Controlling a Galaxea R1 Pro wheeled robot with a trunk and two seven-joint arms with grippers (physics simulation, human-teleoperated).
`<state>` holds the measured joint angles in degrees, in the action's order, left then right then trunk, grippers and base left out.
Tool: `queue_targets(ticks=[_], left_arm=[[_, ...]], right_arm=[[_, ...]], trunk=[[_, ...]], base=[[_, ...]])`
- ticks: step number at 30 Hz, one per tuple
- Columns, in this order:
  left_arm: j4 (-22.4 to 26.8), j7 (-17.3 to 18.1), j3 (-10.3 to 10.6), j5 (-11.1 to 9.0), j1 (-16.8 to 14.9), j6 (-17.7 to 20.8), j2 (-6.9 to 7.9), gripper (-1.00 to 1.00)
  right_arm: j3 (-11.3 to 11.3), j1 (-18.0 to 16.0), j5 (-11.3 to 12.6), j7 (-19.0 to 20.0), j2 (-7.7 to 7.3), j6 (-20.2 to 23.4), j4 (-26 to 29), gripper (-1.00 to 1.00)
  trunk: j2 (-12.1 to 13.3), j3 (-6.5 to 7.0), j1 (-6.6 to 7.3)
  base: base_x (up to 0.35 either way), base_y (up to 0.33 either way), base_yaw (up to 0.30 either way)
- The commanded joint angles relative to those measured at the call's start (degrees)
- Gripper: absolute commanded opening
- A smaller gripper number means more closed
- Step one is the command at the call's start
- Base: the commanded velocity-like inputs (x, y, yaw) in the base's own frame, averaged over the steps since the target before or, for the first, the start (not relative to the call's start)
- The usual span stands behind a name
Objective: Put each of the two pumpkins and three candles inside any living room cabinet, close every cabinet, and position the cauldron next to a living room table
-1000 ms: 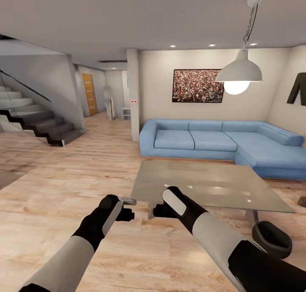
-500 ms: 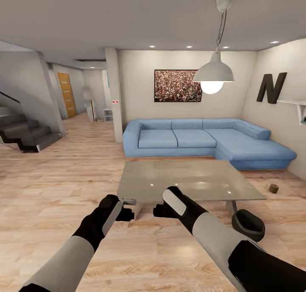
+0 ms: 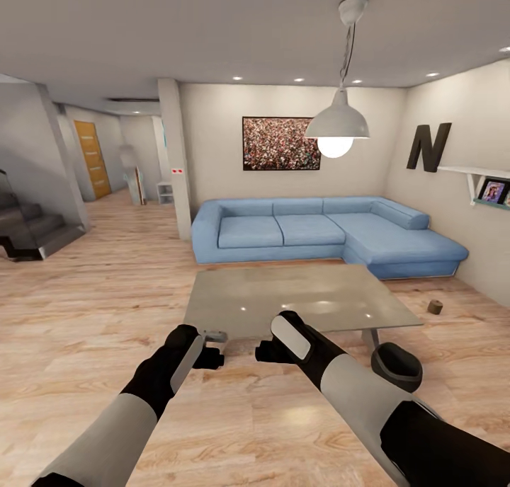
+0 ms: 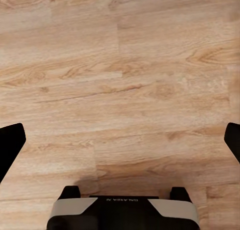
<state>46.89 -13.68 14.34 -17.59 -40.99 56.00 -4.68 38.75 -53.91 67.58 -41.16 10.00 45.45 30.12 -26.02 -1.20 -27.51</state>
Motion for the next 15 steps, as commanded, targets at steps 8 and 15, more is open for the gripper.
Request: queue_targets(ticks=[8, 15], left_arm=[[0.04, -0.60, 0.14, -0.58, -0.05, 0.17, 0.02, 1.00], [0.04, -0.56, 0.14, -0.58, -0.05, 0.17, 0.02, 1.00]], right_arm=[[0.17, -0.07, 0.45, -0.50, 0.00, 0.05, 0.02, 1.00], [0.16, -0.07, 0.45, -0.50, 0.00, 0.00, 0.02, 1.00]], trunk=[[3.11, 1.32, 1.73], [3.11, 1.32, 1.73]], base=[[0.000, 0.000, -0.004], [0.000, 0.000, -0.037]])
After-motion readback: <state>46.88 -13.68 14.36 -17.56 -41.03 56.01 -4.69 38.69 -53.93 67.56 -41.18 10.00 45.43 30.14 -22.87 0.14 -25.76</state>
